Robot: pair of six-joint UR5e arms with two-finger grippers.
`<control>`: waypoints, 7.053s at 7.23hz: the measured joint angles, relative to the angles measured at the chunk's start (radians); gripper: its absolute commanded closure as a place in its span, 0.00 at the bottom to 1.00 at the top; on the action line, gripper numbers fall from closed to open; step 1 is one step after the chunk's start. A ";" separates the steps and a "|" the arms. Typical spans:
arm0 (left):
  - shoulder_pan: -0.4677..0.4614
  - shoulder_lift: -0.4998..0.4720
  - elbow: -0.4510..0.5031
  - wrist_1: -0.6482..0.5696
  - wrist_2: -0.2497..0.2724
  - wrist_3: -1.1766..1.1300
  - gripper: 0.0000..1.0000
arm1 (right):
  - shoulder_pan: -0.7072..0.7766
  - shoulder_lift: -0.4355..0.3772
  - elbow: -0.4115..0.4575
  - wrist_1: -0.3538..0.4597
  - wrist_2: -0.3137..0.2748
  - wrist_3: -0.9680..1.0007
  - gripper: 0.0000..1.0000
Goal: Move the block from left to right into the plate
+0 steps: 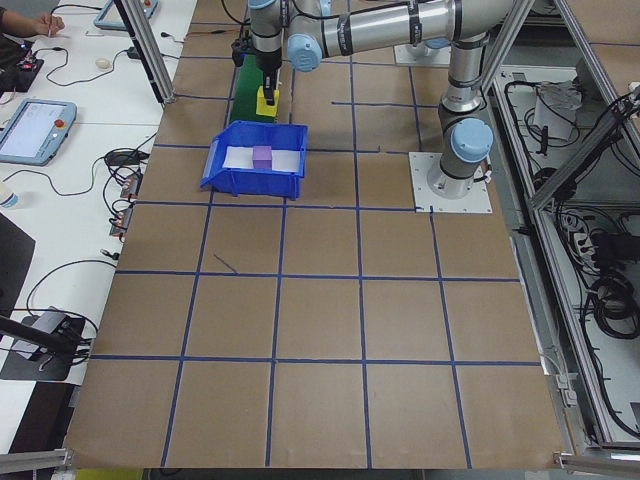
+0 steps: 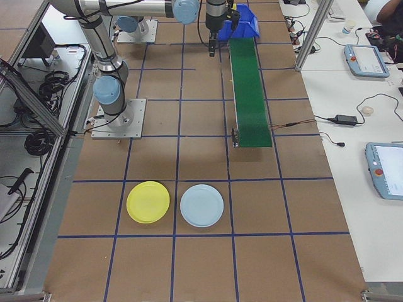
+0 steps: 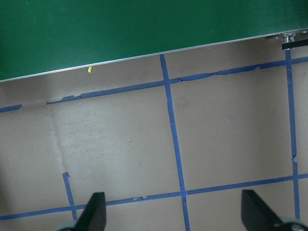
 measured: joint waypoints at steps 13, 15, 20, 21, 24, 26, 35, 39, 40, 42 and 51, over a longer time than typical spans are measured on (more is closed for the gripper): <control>0.032 -0.091 0.015 0.145 0.006 0.013 0.05 | 0.000 0.000 0.002 0.000 0.000 0.000 0.00; 0.129 -0.077 -0.002 0.120 0.008 0.102 0.05 | 0.000 0.000 0.002 0.000 0.000 0.000 0.00; 0.245 -0.107 -0.126 0.187 -0.004 0.147 0.06 | 0.000 0.000 0.002 0.000 0.000 0.001 0.00; 0.246 -0.117 -0.131 0.191 -0.017 0.133 0.07 | 0.000 0.000 0.002 0.000 0.000 0.001 0.00; 0.246 -0.142 -0.135 0.196 -0.053 0.119 0.12 | 0.000 0.000 0.002 0.000 0.000 0.001 0.00; 0.247 -0.173 -0.128 0.200 -0.049 0.123 0.32 | 0.000 0.000 0.003 0.000 0.000 0.000 0.00; 0.197 -0.028 0.017 -0.018 -0.009 0.094 0.78 | 0.000 0.000 0.003 0.000 0.000 0.000 0.00; 0.002 -0.047 0.032 0.040 -0.001 -0.089 0.78 | 0.000 0.000 0.003 0.000 0.000 0.000 0.00; -0.030 -0.079 0.030 0.088 -0.002 -0.105 0.77 | 0.000 0.000 0.003 0.000 0.000 0.000 0.00; -0.071 -0.145 0.027 0.179 -0.003 -0.112 0.73 | 0.000 0.000 0.003 0.000 0.000 0.000 0.00; -0.074 -0.084 -0.009 0.189 -0.036 -0.080 0.00 | -0.069 0.006 -0.015 -0.002 -0.011 -0.012 0.00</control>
